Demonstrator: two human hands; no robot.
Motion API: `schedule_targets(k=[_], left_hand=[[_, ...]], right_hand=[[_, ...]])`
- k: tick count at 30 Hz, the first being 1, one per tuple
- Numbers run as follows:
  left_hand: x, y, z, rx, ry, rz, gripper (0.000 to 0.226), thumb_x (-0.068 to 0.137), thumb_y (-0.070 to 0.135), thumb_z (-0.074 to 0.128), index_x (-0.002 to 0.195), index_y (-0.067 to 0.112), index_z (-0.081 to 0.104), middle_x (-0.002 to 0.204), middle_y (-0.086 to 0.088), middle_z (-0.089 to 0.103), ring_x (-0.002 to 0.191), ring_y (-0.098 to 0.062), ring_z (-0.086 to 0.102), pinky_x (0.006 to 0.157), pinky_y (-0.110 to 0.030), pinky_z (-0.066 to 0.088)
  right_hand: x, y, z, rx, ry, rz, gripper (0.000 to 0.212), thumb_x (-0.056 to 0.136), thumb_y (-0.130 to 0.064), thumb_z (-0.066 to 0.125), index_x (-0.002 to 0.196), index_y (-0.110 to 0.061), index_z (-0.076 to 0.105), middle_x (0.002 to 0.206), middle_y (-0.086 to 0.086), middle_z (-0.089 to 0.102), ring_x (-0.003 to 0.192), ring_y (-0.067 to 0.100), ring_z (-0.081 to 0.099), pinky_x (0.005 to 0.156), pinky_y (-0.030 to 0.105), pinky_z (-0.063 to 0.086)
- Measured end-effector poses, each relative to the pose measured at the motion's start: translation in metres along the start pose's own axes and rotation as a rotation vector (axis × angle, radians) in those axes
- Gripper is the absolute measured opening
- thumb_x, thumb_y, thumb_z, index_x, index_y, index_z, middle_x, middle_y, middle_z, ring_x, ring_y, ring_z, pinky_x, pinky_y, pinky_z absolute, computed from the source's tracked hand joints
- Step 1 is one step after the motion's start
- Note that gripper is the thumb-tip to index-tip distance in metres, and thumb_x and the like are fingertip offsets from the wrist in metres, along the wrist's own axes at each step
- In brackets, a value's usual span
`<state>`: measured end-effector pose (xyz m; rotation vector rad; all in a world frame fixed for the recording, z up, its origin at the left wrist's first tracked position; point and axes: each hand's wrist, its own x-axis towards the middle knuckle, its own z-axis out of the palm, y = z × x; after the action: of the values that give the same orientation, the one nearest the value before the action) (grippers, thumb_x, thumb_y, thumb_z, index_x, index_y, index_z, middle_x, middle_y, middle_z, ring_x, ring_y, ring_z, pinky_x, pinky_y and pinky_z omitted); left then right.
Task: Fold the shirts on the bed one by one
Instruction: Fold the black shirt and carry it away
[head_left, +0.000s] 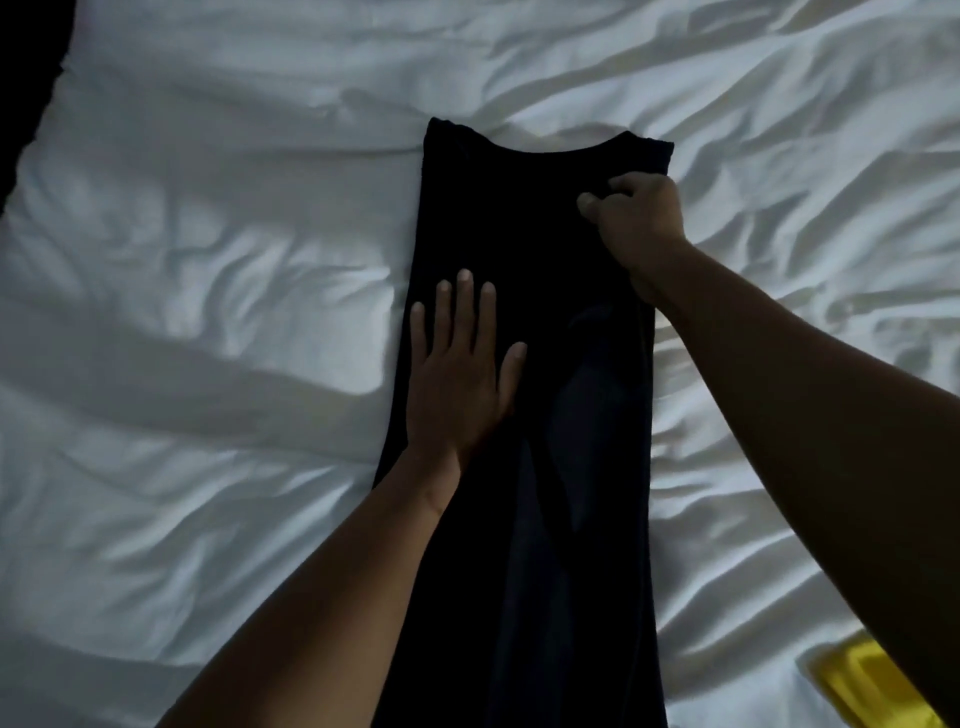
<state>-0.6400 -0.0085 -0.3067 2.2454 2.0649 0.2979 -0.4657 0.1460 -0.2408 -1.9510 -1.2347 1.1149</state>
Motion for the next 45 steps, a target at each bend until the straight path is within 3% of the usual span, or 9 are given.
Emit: schedule_targets(k=[5,8,11,15,19,24,33,40,45], left_hand=[[-0.001,-0.005,0.008,0.011,0.068,0.012,0.066,0.11,0.048,0.022,0.161,0.008,0.034,0.169,-0.019,0.027,0.157,-0.036,0.023,0.127,-0.057,0.016],[0.001,-0.006,0.01,0.014,0.064,0.019,0.066,0.109,0.047,0.025,0.162,0.009,0.033,0.169,-0.018,0.026,0.158,-0.036,0.022,0.127,-0.058,0.016],[0.001,-0.006,0.012,0.007,0.075,0.022,0.066,0.109,0.047,0.026,0.162,0.009,0.032,0.17,-0.018,0.025,0.158,-0.036,0.021,0.127,-0.058,0.015],[0.002,-0.006,0.013,0.039,0.086,0.037,0.065,0.11,0.047,0.027,0.161,0.007,0.034,0.168,-0.019,0.027,0.157,-0.037,0.025,0.126,-0.059,0.018],[0.003,-0.005,0.011,0.032,0.039,0.021,0.068,0.109,0.05,0.025,0.161,0.007,0.034,0.169,-0.019,0.028,0.157,-0.036,0.025,0.127,-0.056,0.015],[0.007,-0.005,-0.011,-0.068,-0.091,0.009,0.074,0.108,0.053,0.007,0.16,0.007,0.035,0.168,-0.019,0.03,0.157,-0.035,0.024,0.128,-0.056,0.012],[-0.179,0.007,-0.054,-0.037,-0.164,0.116,0.06,0.109,0.036,0.029,0.16,0.006,0.035,0.169,-0.021,0.025,0.159,-0.037,0.017,0.126,-0.058,0.018],[-0.336,-0.003,-0.084,-0.03,-0.213,0.062,0.059,0.108,0.035,0.033,0.16,0.008,0.038,0.17,-0.017,0.023,0.159,-0.036,0.017,0.123,-0.061,0.026],[-0.391,-0.003,-0.107,-0.074,-0.202,-0.064,0.057,0.108,0.038,0.035,0.158,0.011,0.043,0.168,-0.027,0.023,0.156,-0.045,0.022,0.121,-0.065,0.027]], right_hand=[[0.009,0.012,-0.002,-0.205,0.078,-0.203,0.038,0.088,-0.032,0.078,0.122,-0.019,0.066,0.104,-0.008,0.065,0.096,0.01,0.062,0.084,0.025,0.05],[-0.006,0.021,-0.005,-0.352,0.21,-0.241,0.048,0.092,-0.04,0.068,0.133,-0.019,0.054,0.126,0.004,0.059,0.114,0.022,0.054,0.096,0.039,0.047],[-0.059,0.031,-0.007,-0.369,0.345,-0.394,0.051,0.102,-0.033,0.05,0.146,-0.008,0.047,0.147,0.013,0.05,0.138,0.033,0.043,0.114,0.047,0.035],[-0.166,0.081,0.01,-0.555,0.106,-0.512,0.064,0.11,-0.043,0.029,0.16,-0.002,0.029,0.17,0.016,0.022,0.159,0.03,0.012,0.128,0.05,0.016],[-0.215,0.132,0.009,-0.74,-0.018,-0.437,0.07,0.109,-0.048,0.022,0.163,-0.003,0.018,0.173,0.013,0.008,0.16,0.03,0.003,0.126,0.057,0.016],[-0.249,0.13,-0.005,-0.691,-0.087,-0.312,0.072,0.104,-0.054,0.007,0.165,-0.016,0.002,0.172,0.001,-0.012,0.158,0.016,-0.02,0.129,0.049,0.0],[-0.366,0.173,0.02,-0.793,-0.032,-0.398,0.07,0.106,-0.047,0.028,0.163,-0.006,0.021,0.172,0.013,0.011,0.16,0.032,0.005,0.126,0.054,0.012],[-0.461,0.204,-0.004,-0.877,-0.109,-0.371,0.065,0.107,-0.047,0.022,0.165,-0.018,0.018,0.174,0.006,0.007,0.161,0.026,-0.001,0.127,0.054,0.009],[-0.518,0.216,-0.017,-0.704,-0.092,-0.265,0.062,0.108,-0.049,0.018,0.166,-0.026,0.016,0.174,0.005,0.002,0.16,0.02,-0.003,0.126,0.057,0.016]])
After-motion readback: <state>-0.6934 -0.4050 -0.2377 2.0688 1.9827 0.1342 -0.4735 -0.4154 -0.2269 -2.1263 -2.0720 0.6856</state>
